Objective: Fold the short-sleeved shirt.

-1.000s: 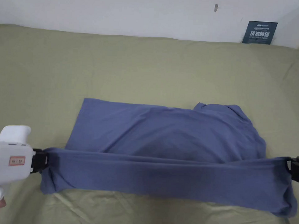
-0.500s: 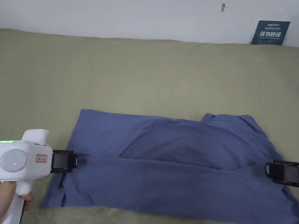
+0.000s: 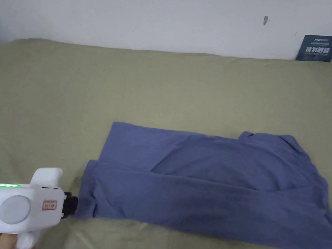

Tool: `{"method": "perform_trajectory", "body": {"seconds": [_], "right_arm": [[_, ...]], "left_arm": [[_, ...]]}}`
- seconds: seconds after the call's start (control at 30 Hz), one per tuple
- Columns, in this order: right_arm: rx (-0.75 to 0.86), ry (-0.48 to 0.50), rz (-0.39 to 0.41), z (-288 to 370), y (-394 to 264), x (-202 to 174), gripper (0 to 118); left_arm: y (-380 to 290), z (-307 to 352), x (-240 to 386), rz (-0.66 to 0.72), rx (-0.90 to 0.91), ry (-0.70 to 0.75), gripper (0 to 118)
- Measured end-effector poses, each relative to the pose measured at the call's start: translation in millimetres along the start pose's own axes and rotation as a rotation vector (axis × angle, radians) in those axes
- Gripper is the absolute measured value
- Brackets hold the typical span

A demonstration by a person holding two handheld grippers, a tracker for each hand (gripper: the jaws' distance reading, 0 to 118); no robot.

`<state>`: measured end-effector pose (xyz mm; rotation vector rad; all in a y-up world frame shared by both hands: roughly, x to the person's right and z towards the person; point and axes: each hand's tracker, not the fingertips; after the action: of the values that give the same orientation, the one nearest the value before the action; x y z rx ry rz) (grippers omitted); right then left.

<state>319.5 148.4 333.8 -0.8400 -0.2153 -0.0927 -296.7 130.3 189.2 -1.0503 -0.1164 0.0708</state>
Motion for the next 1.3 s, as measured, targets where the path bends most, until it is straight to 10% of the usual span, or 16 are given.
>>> {"method": "perform_trajectory", "body": {"seconds": [0.07,0.33,0.47,0.53,0.57,0.6,0.77,0.83,0.87,1.3], "right_arm": [[-0.013,0.003,-0.006,-1.6,-3.3,1.5,0],[-0.052,0.001,-0.015,-16.1,-10.4,2.8,0],[-0.043,-0.007,-0.012,-19.4,-9.1,3.9,0],[-0.035,0.005,-0.034,-29.6,-7.6,11.5,60],[-0.07,0.012,-0.04,-36.5,-5.8,14.3,100],[-0.084,0.035,-0.037,-40.4,-5.0,15.9,115],[-0.121,0.039,0.014,-64.3,-0.9,6.0,107],[-0.142,0.044,0.013,-67.5,-2.0,0.5,20],[-0.138,0.067,0.0,-66.6,-3.8,1.4,4],[-0.021,0.069,-0.044,33.6,-43.9,16.1,4]], "left_arm": [[-1.3,-14.6,-2.0,-0.001,-0.014,-0.003,116],[11.5,-48.2,5.4,-0.016,-0.042,0.094,115],[11.1,-39.3,12.8,-0.084,-0.031,0.018,67],[12.4,-27.6,16.9,-0.073,-0.04,0.036,20],[13.0,-26.9,16.7,-0.077,-0.043,-0.022,7],[12.0,-25.0,19.8,-0.081,-0.032,0.013,7],[11.2,-21.6,35.0,-0.11,-0.048,0.033,7],[9.9,-19.1,32.9,-0.09,-0.048,0.03,7],[8.7,-16.7,33.4,-0.088,-0.045,0.034,7],[-29.3,53.5,22.8,-0.096,-0.002,0.024,7]]}}
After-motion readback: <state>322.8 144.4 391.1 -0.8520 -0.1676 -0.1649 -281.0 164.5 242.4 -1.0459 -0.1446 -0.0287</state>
